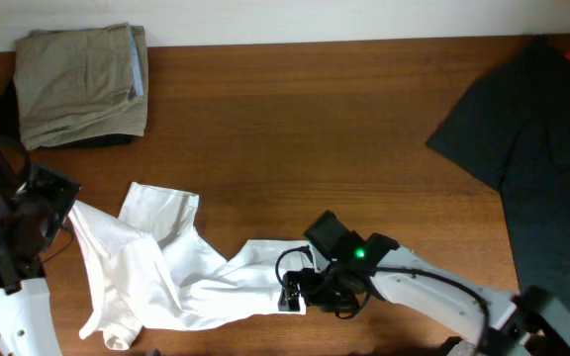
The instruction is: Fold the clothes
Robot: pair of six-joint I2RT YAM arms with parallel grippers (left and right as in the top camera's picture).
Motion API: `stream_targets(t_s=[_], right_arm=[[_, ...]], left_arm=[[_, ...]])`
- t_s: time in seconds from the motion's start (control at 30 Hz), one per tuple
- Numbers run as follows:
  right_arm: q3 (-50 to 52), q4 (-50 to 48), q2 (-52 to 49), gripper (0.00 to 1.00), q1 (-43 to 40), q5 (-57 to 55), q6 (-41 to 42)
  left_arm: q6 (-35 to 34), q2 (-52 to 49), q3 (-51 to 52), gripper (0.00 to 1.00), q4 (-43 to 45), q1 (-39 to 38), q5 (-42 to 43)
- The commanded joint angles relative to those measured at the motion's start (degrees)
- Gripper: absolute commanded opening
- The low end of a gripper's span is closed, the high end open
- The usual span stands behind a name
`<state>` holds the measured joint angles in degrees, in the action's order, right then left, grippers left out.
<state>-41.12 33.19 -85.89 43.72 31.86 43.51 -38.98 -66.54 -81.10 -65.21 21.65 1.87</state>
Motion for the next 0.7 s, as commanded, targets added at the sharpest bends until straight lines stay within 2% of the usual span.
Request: stream_targets(t_s=[0.0,0.07,0.1,0.13,0.2,0.33,0.47,0.57,0.6,0.67], right_arm=[[0.63,-3.06,-4.46,1.00,0.57,2.80,2.05],[0.63,-7.30,-8.09,1.00,0.59,7.43,2.03],[0.63,-8.28,-10.19,0.95,0.57,8.28,2.03],[0.61,-8.61,-10.91,0.82,0.57,8.68,2.05],[0.61,-8.63,-10.97,0.66,0.52,8.63,2.05],[0.35,-8.52,-10.88,0.40,0.13,8.20,2.29],[-0.35,-4.37,-7.15,0.33,-3.28,2.82,1.75],[-0.37,-3.17,-4.35,0.15,-3.63,-0.04,1.57],[-0.37,-3.17,-4.37,0.18,-3.63,-0.57,1.60],[-0.37,-2.91,-4.35,0.31,-3.69,-1.86,1.36]], left_arm=[[0.87,0.00,0.07,0.01,0.48,0.13,-0.63],[0.87,0.00,0.07,0.01,0.48,0.13,-0.63],[0.87,0.00,0.07,0.01,0.48,0.13,-0.63],[0.87,0.00,0.07,0.01,0.46,0.13,-0.63],[0.87,0.00,0.07,0.01,0.52,0.13,-0.63],[0.90,0.00,0.07,0.01,0.68,0.13,-0.63],[0.87,0.00,0.07,0.02,1.14,0.13,-0.66],[0.90,0.00,0.07,0.02,1.46,0.13,-0.83],[0.90,0.00,0.07,0.02,1.51,0.13,-0.83],[0.90,0.00,0.07,0.02,1.51,0.13,-0.81]])
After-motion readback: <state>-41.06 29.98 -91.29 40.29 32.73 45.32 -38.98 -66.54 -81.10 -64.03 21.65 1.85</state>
